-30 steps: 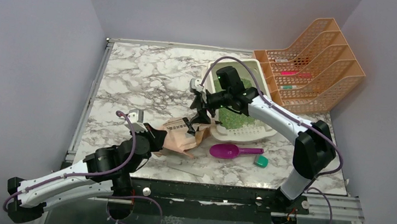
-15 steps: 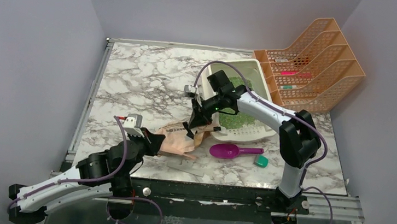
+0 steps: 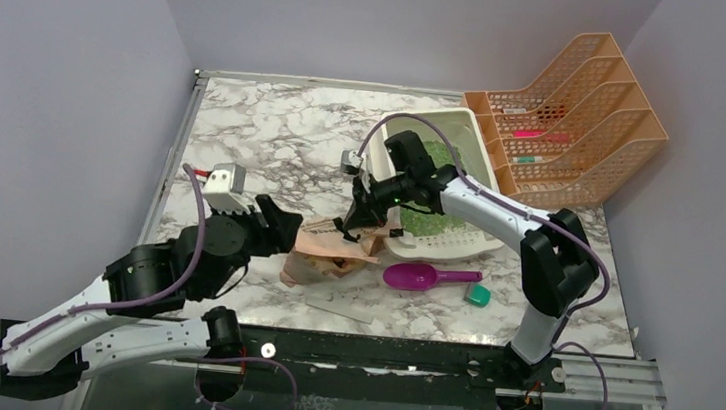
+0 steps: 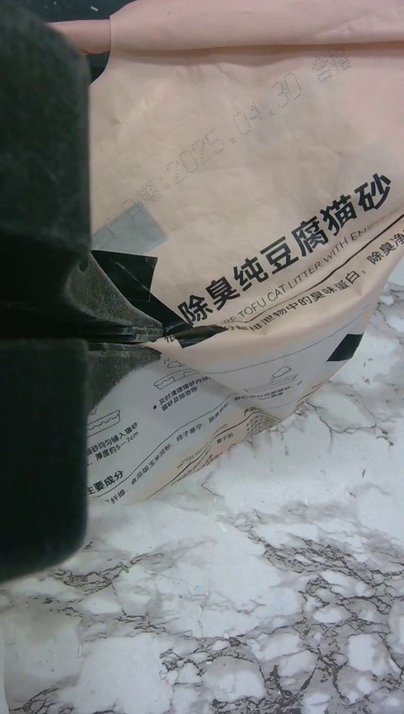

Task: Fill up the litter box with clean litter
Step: Adjust the cat litter bag at the center of the board.

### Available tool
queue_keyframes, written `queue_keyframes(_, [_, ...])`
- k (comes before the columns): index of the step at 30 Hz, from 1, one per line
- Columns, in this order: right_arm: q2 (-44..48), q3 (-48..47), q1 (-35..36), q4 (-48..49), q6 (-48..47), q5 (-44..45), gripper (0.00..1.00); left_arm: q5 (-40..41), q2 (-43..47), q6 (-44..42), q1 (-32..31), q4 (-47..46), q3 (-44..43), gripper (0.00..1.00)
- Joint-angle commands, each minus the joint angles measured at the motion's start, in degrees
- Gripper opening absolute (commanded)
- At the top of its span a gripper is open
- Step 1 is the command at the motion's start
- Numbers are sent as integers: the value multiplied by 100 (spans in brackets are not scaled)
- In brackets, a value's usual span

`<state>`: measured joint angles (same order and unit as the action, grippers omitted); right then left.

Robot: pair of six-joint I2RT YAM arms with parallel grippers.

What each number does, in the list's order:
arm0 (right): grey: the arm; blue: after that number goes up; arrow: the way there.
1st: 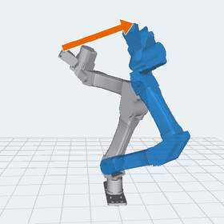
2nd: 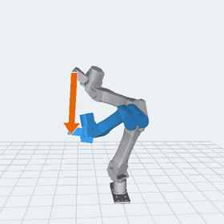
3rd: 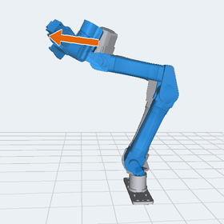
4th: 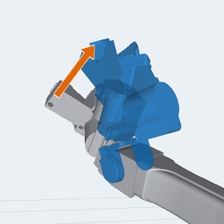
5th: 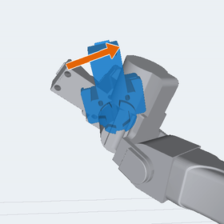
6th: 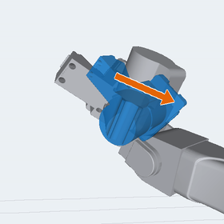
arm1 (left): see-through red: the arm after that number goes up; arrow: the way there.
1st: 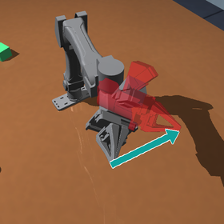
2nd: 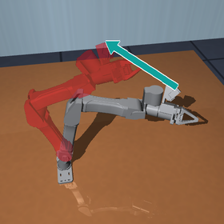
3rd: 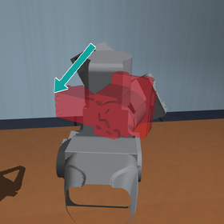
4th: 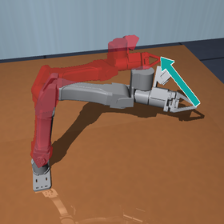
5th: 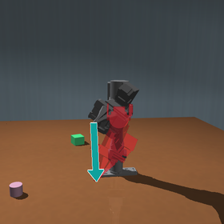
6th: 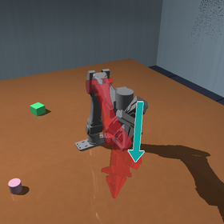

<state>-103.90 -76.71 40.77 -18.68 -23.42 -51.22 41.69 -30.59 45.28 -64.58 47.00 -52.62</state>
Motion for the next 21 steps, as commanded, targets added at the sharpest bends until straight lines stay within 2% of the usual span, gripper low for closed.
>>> queue_keyframes(1, [361,41,-25,669,333,118,1,17,-536,-691,6,419,-899,67])
queue_keyframes(5, [484,162,-26,819,380,221,1,-173,-1199,-1087,6,472,-1407,67])
queue_keyframes(10, [688,417,-28,1142,325,310,1,-520,-2148,-1317,6,884,-1457,78])
queue_keyframes(13, [791,646,-33,1444,339,259,1,-1021,-2367,-1666,172,845,-1263,86])
queue_keyframes(16, [807,733,-33,1616,427,101,1,-1818,-2375,-2346,817,584,-1123,88])
queue_keyframes(18, [803,764,-34,1731,517,14,1,-2465,-2383,-3012,1479,389,-1123,88])
queue_keyframes(21, [820,801,-29,1814,599,-28,1,-4328,-2726,-4151,2440,281,-1115,90])
